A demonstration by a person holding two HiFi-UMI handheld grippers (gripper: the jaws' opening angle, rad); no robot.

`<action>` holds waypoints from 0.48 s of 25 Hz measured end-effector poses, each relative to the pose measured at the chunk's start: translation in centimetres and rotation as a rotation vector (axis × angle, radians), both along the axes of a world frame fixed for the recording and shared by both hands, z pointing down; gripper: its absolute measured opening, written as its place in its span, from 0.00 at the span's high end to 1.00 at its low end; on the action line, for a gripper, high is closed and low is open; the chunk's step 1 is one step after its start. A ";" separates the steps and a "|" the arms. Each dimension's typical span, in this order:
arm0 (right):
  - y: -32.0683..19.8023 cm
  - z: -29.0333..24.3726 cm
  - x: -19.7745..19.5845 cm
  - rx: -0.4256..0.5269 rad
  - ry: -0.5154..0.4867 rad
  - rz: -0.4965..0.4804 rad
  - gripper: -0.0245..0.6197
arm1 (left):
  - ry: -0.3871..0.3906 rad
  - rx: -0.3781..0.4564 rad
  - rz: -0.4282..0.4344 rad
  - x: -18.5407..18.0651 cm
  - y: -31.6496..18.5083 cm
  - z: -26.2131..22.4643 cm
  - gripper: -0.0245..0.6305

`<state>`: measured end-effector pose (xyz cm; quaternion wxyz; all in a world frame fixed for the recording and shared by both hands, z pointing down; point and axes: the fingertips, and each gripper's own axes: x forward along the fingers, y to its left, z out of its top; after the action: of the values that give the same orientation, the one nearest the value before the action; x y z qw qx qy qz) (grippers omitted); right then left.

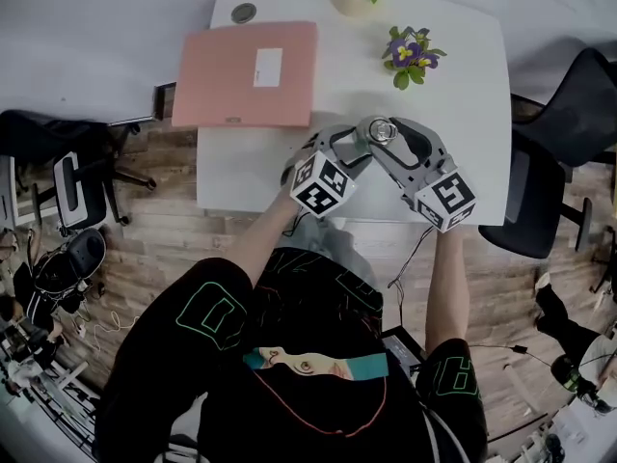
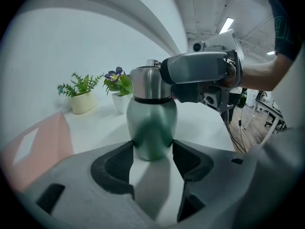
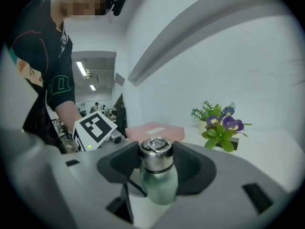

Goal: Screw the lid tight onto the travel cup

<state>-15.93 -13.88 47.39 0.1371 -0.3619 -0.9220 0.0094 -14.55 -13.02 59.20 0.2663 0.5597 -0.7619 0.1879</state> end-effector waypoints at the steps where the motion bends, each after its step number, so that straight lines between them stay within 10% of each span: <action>1: 0.0 0.0 0.0 -0.010 -0.011 0.042 0.60 | 0.000 0.000 -0.002 0.0 0.0 0.0 0.55; 12: -0.8 0.4 0.4 -0.141 -0.083 0.561 0.60 | -0.002 -0.006 -0.015 0.0 0.1 0.2 0.56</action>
<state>-15.52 -14.64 47.83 0.0656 -0.1015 -0.9880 0.0962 -14.55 -12.92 59.41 0.2686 0.5529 -0.7659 0.1887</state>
